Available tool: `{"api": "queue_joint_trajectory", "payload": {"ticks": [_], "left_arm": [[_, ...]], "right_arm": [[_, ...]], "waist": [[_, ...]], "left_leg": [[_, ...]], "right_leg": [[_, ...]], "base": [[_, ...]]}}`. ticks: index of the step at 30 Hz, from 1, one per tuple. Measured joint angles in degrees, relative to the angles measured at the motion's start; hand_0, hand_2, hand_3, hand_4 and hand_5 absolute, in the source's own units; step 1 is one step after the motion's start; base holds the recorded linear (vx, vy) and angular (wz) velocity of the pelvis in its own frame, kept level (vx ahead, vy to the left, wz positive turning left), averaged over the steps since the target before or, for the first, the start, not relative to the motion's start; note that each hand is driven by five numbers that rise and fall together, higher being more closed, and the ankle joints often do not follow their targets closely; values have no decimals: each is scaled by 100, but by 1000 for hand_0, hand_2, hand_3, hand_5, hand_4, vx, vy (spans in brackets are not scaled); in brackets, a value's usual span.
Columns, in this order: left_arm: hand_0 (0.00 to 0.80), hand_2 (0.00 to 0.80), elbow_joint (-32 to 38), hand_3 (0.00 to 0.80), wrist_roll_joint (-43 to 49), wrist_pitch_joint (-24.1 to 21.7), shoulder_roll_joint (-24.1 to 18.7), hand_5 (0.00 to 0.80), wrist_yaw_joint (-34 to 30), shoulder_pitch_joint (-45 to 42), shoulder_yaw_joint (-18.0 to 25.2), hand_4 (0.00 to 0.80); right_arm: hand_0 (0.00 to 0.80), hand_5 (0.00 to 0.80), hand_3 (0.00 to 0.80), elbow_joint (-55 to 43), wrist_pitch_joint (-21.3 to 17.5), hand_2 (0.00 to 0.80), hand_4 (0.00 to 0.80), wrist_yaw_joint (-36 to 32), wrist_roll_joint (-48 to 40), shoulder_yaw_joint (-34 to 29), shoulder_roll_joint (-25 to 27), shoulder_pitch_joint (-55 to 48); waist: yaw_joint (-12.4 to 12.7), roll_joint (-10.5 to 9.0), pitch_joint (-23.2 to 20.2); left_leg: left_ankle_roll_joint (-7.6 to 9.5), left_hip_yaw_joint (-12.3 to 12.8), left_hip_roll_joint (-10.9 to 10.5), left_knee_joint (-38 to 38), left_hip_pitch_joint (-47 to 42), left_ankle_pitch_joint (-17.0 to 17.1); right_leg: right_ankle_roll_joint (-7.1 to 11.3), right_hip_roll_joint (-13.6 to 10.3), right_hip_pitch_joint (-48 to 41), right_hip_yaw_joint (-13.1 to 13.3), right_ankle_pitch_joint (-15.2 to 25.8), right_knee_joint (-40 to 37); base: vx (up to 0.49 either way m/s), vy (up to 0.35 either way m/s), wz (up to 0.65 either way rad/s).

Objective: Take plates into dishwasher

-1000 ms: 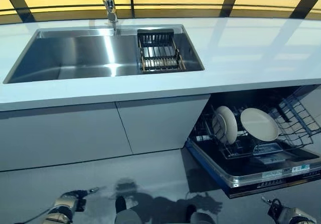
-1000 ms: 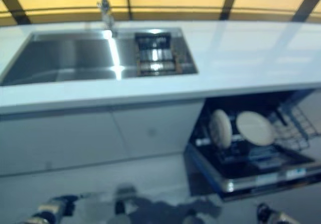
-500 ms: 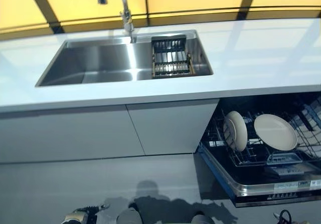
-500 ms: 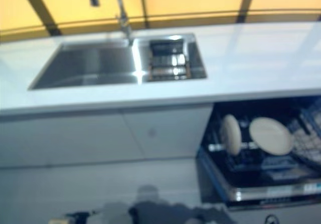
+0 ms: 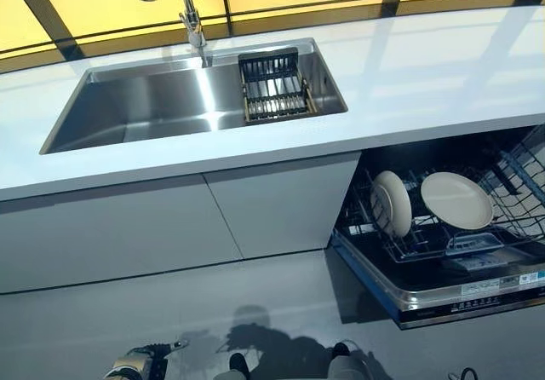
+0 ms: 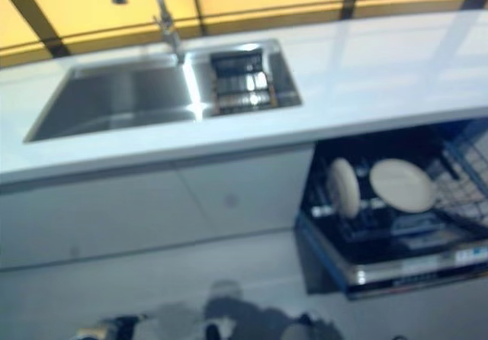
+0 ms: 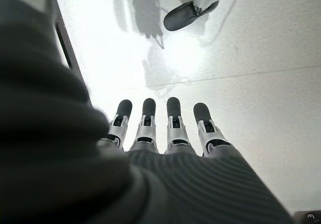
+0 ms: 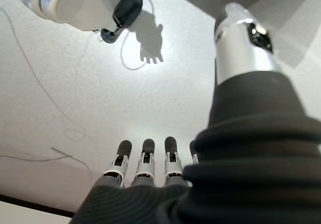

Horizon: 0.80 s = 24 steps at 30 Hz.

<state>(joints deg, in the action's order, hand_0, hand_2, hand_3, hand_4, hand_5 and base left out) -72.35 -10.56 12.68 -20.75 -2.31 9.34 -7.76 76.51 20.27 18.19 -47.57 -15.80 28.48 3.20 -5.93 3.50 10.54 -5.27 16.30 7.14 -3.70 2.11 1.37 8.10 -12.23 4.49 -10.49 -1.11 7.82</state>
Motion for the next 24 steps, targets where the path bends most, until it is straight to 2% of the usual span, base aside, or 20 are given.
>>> {"api": "queue_joint_trajectory", "payload": {"ticks": [4,8,12,18,24], "left_arm": [[0,0,30,0,-36,-75,57,0,109,139,-15,0],[0,0,90,0,-50,-66,63,0,265,270,-2,0],[0,0,163,0,-292,-40,64,0,374,298,12,0],[0,0,183,0,-655,114,139,0,504,334,54,0],[0,0,202,0,-727,179,328,0,604,376,49,0]], "right_arm": [[0,0,0,-16,-34,0,0,-3,-511,-6,-78,348],[0,0,0,-100,-161,0,0,-136,-1082,-7,-78,612],[0,0,0,-478,-393,0,0,-434,-1992,-68,-61,684],[0,0,0,-1067,-652,0,0,-919,-3378,-161,30,1066],[0,0,0,-1469,-889,0,0,-908,-3860,20,320,1640]], "waist": [[-78,19,346],[-110,117,691],[-159,240,958],[-293,358,1108],[-263,426,1150]], "left_leg": [[61,78,-20,-329,227,-90],[101,110,-10,-1014,656,-374],[66,119,156,-1879,1065,-744],[-66,7,487,-3188,1684,-1308],[-110,-216,553,-3879,1949,-1566]], "right_leg": [[-2,-118,410,176,-161,558],[-21,-254,978,389,-450,1384],[-111,-291,1501,536,-823,2286],[-308,-265,2205,693,-1479,3618],[-383,-338,2434,717,-1848,4366]], "base": [[-183,85,-9],[-111,50,-8],[-3,50,-12],[-1,2,-7],[2,-7,5]]}}
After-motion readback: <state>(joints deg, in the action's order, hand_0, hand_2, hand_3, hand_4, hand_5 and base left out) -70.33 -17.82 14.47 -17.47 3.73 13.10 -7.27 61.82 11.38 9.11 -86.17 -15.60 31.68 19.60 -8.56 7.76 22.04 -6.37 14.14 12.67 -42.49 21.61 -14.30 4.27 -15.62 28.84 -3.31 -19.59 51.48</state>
